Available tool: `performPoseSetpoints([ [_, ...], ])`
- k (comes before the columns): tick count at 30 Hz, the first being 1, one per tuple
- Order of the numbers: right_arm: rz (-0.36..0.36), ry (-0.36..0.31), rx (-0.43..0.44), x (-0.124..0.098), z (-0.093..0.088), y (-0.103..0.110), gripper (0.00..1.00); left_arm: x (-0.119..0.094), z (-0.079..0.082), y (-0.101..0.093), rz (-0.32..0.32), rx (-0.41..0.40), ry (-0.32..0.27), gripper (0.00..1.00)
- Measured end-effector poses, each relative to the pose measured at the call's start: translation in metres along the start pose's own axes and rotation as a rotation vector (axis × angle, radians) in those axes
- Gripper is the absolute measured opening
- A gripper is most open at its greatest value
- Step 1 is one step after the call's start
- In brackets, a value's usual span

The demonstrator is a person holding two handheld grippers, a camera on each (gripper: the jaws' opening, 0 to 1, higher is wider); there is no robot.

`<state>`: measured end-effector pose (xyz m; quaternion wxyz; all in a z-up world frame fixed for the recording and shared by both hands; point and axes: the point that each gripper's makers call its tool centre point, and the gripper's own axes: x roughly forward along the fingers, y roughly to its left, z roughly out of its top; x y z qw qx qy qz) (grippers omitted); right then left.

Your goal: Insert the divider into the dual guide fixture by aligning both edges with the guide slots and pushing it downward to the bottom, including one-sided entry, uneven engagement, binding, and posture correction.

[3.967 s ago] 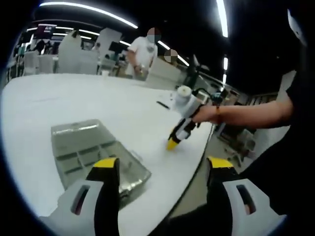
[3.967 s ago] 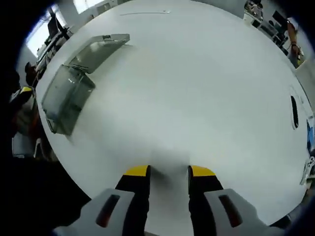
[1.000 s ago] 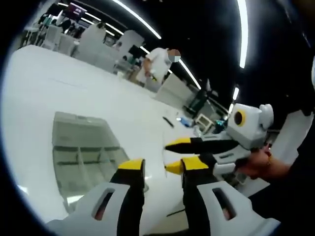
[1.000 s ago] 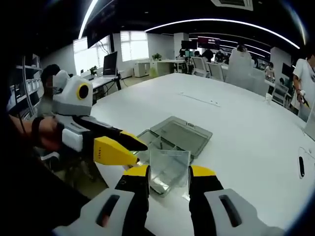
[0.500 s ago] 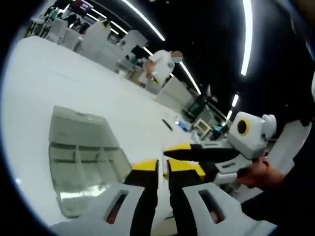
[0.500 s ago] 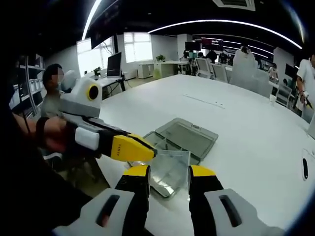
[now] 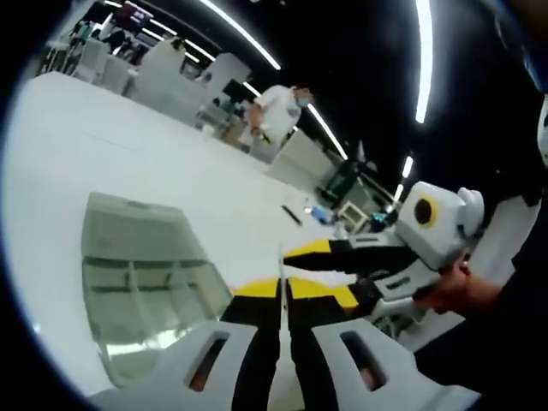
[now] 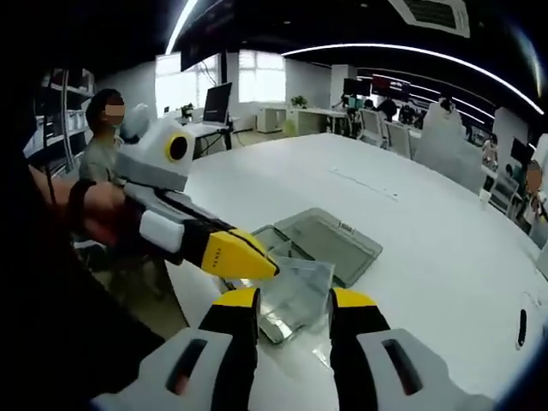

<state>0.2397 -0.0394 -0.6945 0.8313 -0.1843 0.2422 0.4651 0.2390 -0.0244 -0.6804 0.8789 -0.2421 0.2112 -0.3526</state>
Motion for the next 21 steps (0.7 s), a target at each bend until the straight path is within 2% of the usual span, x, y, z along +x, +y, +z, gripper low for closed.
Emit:
performPoseSetpoints([
  [4,0.006,0.007,0.001,-0.002,-0.002,-0.002,0.29,-0.001,-0.001,-0.002,0.01,0.061,0.018,0.0],
  [9,0.017,0.008,-0.046,-0.003,-0.001,-0.001,0.28,-0.005,-0.006,0.0,0.035,0.14,0.05,0.0],
  [11,0.022,0.029,-0.074,-0.004,-0.002,0.001,0.28,-0.008,-0.007,0.0,0.044,0.167,0.061,0.0],
  [12,0.024,0.025,-0.104,-0.006,0.001,0.002,0.28,-0.011,-0.009,0.0,0.05,0.219,0.083,0.0],
  [14,0.028,0.017,-0.122,-0.007,0.003,0.002,0.28,-0.012,-0.01,-0.004,0.041,0.275,0.095,0.0],
  [21,0.076,0.07,-0.247,-0.002,-0.001,0.007,0.26,-0.015,-0.019,-0.003,0.057,0.352,0.135,0.0],
])
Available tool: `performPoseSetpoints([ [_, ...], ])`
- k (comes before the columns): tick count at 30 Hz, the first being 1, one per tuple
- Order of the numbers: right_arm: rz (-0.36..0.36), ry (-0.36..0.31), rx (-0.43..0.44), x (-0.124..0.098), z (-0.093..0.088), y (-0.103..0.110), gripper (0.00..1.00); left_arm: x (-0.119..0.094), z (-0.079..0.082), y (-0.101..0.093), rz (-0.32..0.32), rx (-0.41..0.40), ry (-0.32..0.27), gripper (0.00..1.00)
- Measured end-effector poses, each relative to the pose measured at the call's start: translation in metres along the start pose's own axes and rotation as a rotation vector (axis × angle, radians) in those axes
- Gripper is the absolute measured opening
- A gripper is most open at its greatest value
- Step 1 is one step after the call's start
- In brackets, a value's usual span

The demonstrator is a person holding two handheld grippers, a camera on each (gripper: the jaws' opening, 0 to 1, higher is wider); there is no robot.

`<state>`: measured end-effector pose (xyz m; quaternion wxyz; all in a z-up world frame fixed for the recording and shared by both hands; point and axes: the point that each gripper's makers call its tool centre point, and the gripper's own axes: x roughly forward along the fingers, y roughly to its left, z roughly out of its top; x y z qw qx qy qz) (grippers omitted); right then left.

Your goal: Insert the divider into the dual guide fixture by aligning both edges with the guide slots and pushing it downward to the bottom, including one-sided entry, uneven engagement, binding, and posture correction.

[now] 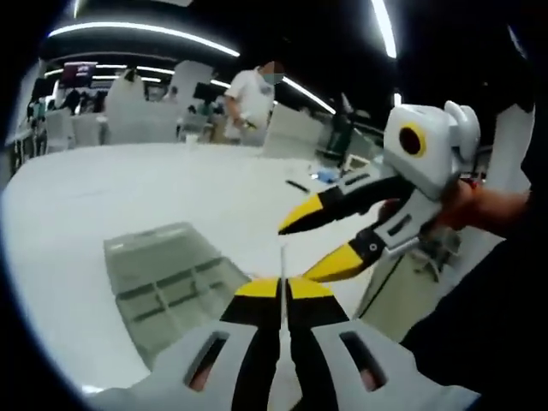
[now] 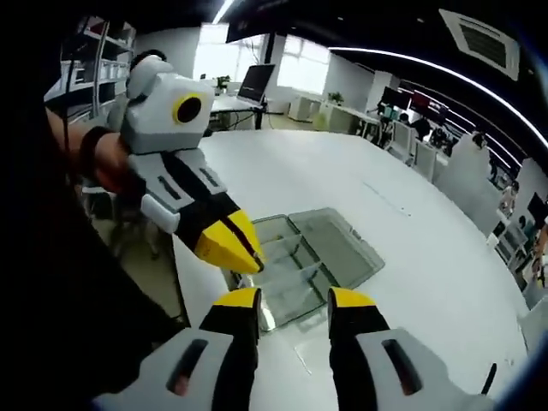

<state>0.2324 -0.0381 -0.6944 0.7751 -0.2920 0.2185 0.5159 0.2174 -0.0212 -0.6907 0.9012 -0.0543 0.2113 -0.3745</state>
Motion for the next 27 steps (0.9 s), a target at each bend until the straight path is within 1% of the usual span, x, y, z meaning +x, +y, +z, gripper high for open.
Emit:
performPoseSetpoints([
  [2,0.008,0.002,-0.032,-0.001,0.002,0.001,0.25,-0.001,0.0,-0.003,-0.006,0.012,0.0,0.0],
  [4,0.019,-0.004,-0.042,-0.002,0.003,0.003,0.23,-0.002,0.0,-0.006,-0.014,0.029,-0.001,0.0],
  [6,0.029,0.007,-0.056,-0.001,0.002,0.006,0.2,-0.002,-0.002,-0.008,-0.025,0.044,0.014,0.0],
  [7,0.031,0.008,-0.067,-0.001,0.001,0.007,0.19,-0.003,-0.003,-0.009,-0.023,0.07,0.02,0.0],
  [10,0.044,0.008,-0.086,0.0,0.001,0.01,0.18,-0.003,-0.002,-0.012,-0.033,0.097,0.017,0.0],
  [11,0.058,0.004,-0.108,-0.001,0.001,0.014,0.17,-0.003,-0.003,-0.013,-0.041,0.116,0.028,0.0],
  [12,0.057,0.003,-0.117,-0.001,0.001,0.015,0.17,-0.004,-0.004,-0.013,-0.045,0.136,0.035,0.0],
  [13,0.057,-0.005,-0.144,-0.002,0.001,0.016,0.16,-0.004,-0.004,-0.015,-0.051,0.162,0.039,0.0],
  [15,0.088,-0.011,-0.128,-0.003,0.0,0.023,0.11,-0.005,-0.003,-0.019,-0.063,0.175,0.035,0.0],
  [17,0.092,-0.013,-0.149,-0.003,-0.001,0.024,0.1,-0.005,-0.003,-0.022,-0.074,0.198,0.043,0.0],
  [18,0.1,-0.012,-0.157,-0.003,-0.001,0.026,0.09,-0.005,-0.004,-0.023,-0.081,0.23,0.045,0.0],
  [19,0.106,-0.008,-0.161,-0.003,-0.002,0.026,0.09,-0.005,-0.005,-0.025,-0.089,0.243,0.048,0.0],
  [20,0.113,-0.004,-0.159,-0.004,-0.003,0.027,0.08,-0.005,-0.005,-0.026,-0.091,0.249,0.048,0.0],
  [24,0.141,0.022,-0.163,-0.007,-0.007,0.029,0.0,-0.004,-0.005,-0.026,-0.096,0.278,0.055,0.0],
  [25,0.153,0.032,-0.164,-0.008,-0.009,0.03,0.0,-0.004,-0.005,-0.026,-0.095,0.282,0.055,0.0],
  [27,0.163,0.032,-0.18,-0.011,-0.009,0.031,0.0,-0.004,-0.003,-0.026,-0.098,0.285,0.05,0.0],
])
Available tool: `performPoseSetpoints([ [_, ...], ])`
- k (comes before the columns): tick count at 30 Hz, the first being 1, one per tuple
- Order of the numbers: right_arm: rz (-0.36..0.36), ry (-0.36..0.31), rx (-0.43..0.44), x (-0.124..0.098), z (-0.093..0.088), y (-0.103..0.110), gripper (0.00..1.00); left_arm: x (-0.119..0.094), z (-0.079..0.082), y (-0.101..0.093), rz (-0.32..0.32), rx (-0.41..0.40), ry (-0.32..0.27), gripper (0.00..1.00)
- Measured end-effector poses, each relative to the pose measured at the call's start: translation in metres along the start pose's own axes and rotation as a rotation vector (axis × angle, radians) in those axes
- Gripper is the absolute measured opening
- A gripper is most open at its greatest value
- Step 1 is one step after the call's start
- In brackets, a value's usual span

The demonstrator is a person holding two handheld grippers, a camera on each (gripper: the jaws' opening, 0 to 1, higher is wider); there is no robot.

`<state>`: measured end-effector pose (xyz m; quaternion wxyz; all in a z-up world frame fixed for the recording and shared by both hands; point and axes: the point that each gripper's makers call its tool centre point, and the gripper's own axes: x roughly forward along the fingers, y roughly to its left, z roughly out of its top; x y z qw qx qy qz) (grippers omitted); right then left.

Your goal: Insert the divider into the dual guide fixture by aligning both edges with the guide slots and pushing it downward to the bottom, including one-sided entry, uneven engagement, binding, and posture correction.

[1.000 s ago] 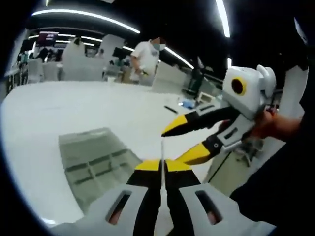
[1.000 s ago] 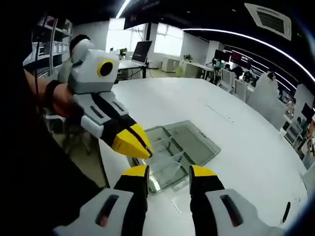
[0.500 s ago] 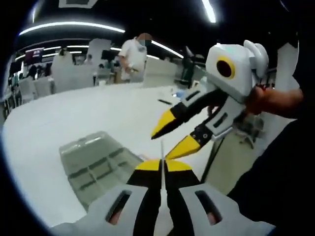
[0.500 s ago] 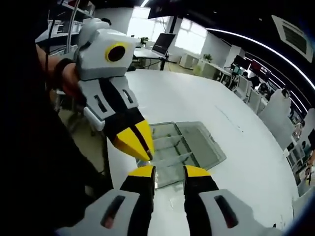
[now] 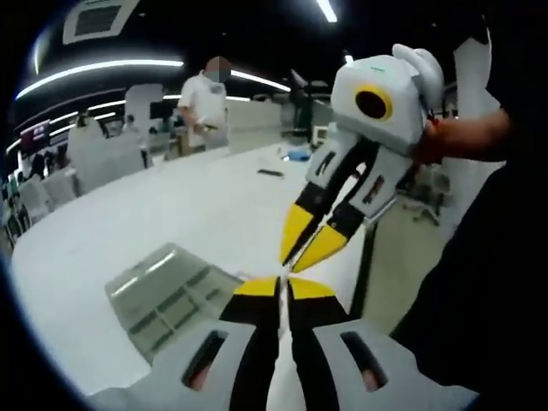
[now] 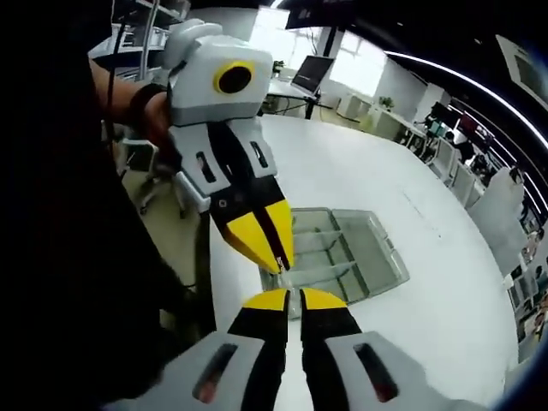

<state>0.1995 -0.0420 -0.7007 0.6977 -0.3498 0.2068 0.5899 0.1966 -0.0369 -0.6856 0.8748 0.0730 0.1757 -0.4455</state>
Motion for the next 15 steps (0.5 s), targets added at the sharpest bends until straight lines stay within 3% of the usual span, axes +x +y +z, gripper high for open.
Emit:
performPoseSetpoints([
  [9,0.083,0.051,0.005,-0.0047,0.0036,0.0043,0.0,0.0004,0.0012,0.0005,0.008,-0.033,-0.038,0.03],
  [13,0.12,0.075,0.037,-0.0052,0.0069,0.0053,0.0,-0.0033,0.0021,0.0038,0.023,-0.125,-0.064,0.04],
  [15,0.139,0.085,0.059,-0.0061,0.0085,0.0047,0.0,-0.0052,0.0022,0.006,0.031,-0.13,-0.081,0.05],
])
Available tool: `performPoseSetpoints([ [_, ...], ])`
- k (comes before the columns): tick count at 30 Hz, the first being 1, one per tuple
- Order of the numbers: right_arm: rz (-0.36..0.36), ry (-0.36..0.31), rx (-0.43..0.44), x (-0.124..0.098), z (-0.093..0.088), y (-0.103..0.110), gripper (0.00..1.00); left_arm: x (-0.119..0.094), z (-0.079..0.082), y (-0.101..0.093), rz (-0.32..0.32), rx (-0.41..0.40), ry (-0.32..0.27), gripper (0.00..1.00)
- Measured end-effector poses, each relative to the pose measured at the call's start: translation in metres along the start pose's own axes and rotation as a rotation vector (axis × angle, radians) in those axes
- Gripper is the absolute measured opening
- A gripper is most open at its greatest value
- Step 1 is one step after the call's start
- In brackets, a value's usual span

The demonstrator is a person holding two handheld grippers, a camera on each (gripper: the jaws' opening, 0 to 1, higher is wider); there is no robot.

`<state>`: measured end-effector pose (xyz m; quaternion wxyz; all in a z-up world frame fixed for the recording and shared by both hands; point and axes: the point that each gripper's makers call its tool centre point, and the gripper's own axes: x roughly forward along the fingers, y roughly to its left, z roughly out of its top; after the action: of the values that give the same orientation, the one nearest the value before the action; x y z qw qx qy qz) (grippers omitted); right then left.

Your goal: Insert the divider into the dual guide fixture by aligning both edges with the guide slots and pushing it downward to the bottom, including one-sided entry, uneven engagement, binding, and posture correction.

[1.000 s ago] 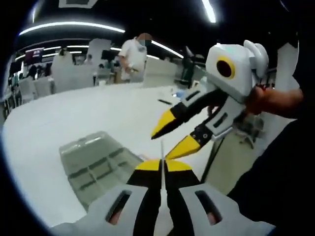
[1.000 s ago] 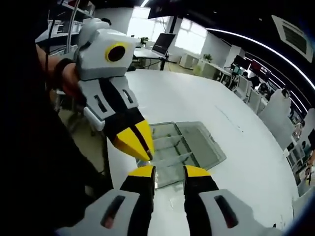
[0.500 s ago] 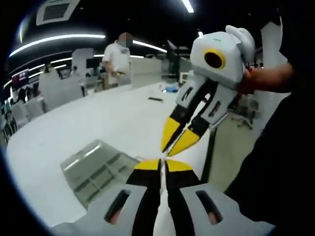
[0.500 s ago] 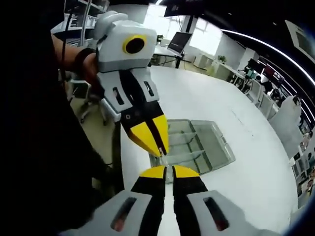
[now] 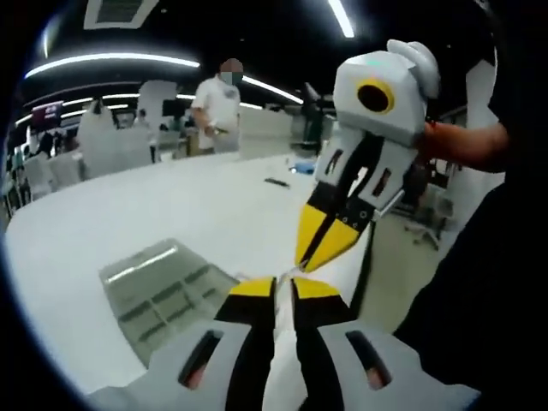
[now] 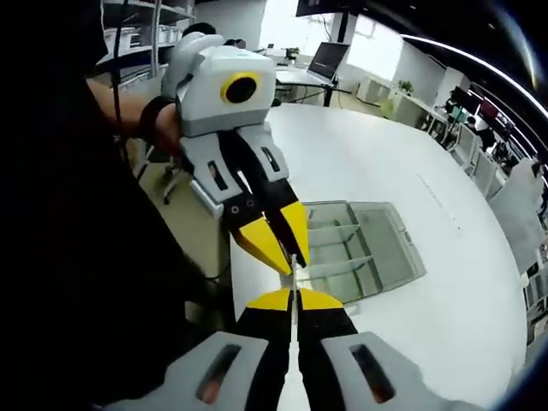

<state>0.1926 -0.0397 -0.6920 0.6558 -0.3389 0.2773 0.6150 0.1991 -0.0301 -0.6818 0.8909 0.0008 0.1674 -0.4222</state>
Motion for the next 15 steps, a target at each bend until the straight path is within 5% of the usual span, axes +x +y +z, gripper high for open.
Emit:
performPoseSetpoints([
  [7,-0.003,0.038,-0.035,0.002,0.004,-0.011,0.0,-0.004,0.003,0.011,0.044,-0.092,-0.029,0.1],
  [15,0.011,0.07,-0.082,0.005,0.002,-0.022,0.0,-0.011,-0.004,0.022,0.084,-0.099,-0.033,0.14],
])
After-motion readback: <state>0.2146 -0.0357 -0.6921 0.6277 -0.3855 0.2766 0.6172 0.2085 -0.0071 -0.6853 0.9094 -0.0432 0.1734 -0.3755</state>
